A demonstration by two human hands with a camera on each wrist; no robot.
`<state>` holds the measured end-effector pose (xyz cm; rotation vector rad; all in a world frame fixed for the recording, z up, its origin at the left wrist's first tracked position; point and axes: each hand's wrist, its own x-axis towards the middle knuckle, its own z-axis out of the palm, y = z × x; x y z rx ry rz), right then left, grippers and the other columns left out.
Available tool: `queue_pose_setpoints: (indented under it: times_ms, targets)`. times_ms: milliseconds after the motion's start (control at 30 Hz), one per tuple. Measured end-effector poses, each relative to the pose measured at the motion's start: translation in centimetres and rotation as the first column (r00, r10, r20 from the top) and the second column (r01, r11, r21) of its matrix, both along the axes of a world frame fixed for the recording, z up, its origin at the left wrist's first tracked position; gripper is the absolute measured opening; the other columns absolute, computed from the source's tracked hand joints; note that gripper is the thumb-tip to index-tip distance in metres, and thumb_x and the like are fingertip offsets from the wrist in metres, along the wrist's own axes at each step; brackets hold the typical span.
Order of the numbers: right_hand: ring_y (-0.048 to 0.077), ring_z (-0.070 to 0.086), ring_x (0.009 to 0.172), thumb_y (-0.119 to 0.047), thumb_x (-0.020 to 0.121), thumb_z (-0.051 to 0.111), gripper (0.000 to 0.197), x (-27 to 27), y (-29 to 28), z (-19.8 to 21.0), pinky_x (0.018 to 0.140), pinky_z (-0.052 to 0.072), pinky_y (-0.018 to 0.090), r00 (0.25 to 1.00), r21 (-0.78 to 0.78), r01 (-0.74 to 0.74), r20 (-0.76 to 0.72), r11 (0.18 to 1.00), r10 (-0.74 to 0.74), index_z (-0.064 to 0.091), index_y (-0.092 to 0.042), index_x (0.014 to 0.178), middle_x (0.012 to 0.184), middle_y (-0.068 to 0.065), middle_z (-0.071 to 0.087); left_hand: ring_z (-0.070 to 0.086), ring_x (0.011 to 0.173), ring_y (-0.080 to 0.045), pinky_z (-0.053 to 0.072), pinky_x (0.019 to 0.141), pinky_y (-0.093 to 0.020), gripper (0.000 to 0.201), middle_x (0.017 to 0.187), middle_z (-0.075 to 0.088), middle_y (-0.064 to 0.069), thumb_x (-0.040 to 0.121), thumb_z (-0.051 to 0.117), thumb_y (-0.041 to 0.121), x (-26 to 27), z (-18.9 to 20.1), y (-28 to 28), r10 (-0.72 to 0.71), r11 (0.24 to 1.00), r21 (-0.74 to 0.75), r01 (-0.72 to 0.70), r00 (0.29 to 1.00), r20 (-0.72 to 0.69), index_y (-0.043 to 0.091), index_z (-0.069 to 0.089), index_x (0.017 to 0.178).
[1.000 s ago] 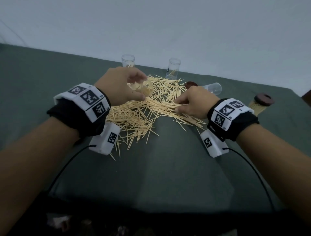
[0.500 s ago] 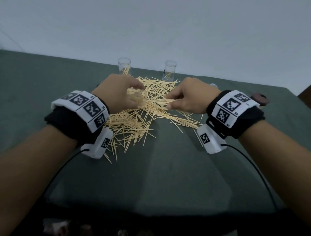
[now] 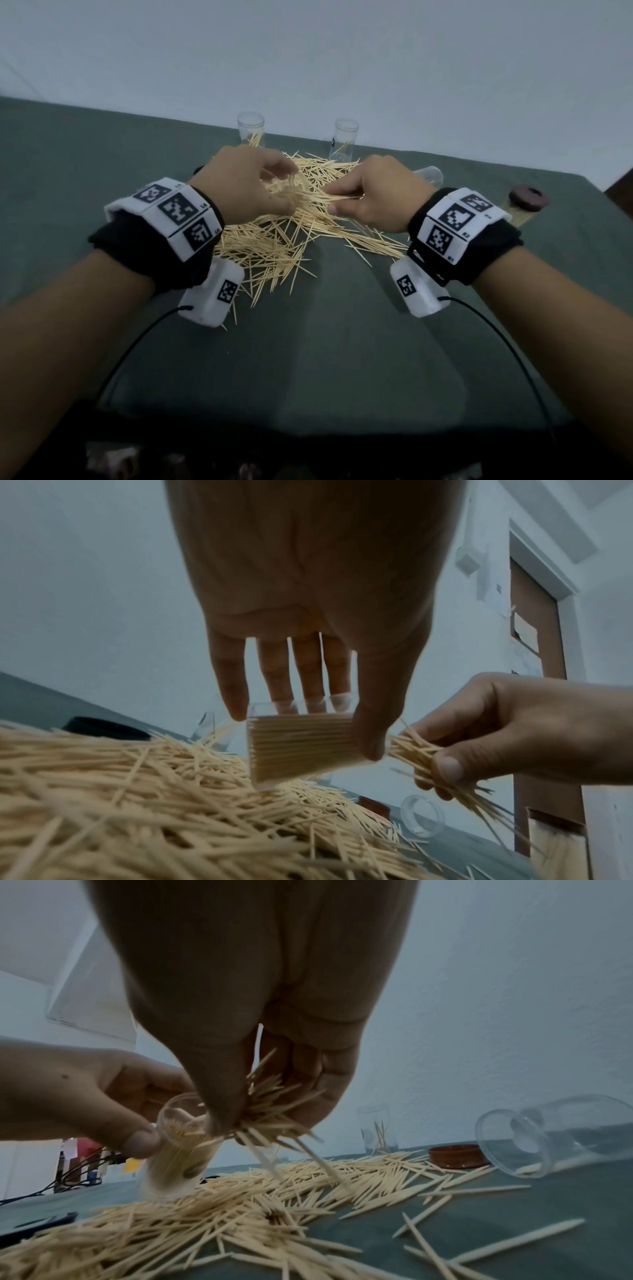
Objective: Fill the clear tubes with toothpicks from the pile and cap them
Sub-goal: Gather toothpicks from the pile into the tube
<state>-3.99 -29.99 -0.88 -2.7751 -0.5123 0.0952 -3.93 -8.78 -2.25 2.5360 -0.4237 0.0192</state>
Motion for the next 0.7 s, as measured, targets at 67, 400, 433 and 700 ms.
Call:
queue_pose_setpoints:
  times_ms: [67,400,433,700]
  targets:
    - [0.004,0.059,0.111,-0.036,0.087,0.069,0.036,0.0,0.2,-0.3,0.094,0.039,0.016,1.0,-0.01,-0.017,-0.006,1.0,0.017,0.066,-0.028,0.122,0.117,-0.012,0.068,0.059,0.106,-0.006,0.043,0.092,-0.025,0.056,0.115,0.065,0.013,0.073,0.082,0.039,0.0,-0.2,-0.1,-0.007,1.0,-0.001,0.007,1.0,0.01,0.03,0.062,0.124]
    - [0.007,0.062,0.098,-0.032,0.089,0.068,0.028,-0.1,0.6,-0.5,0.084,0.039,0.016,0.993,0.015,-0.06,0.099,0.998,0.058,0.07,-0.028,0.116,0.103,-0.007,0.073,0.057,0.11,-0.008,0.037,0.093,-0.022,0.054,0.12,0.066,0.006,0.076,0.079,0.035,-0.7,-0.4,-1.5,-0.068,0.997,0.027,0.066,0.994,0.083,0.026,0.063,0.126]
    - [0.009,0.063,0.098,-0.031,0.089,0.068,0.027,-0.1,0.7,-0.6,0.082,0.038,0.016,0.991,0.025,-0.063,0.118,0.998,0.059,0.071,-0.028,0.115,0.102,-0.006,0.073,0.057,0.109,-0.007,0.038,0.092,-0.021,0.053,0.118,0.066,0.007,0.076,0.079,0.037,-0.7,-0.5,-1.6,-0.068,0.998,0.016,0.067,0.995,0.08,0.026,0.064,0.125]
    - [0.029,0.061,0.086,-0.021,0.089,0.065,0.02,0.0,1.6,-2.0,0.08,0.045,0.035,0.934,-0.016,-0.16,0.322,0.987,0.156,0.075,-0.02,0.107,0.086,0.01,0.067,0.06,0.101,-0.002,0.035,0.075,-0.007,0.05,0.102,0.065,0.017,0.072,0.082,0.039,-0.4,-0.4,-1.5,-0.016,0.992,-0.126,0.02,0.999,0.035,0.028,0.066,0.118]
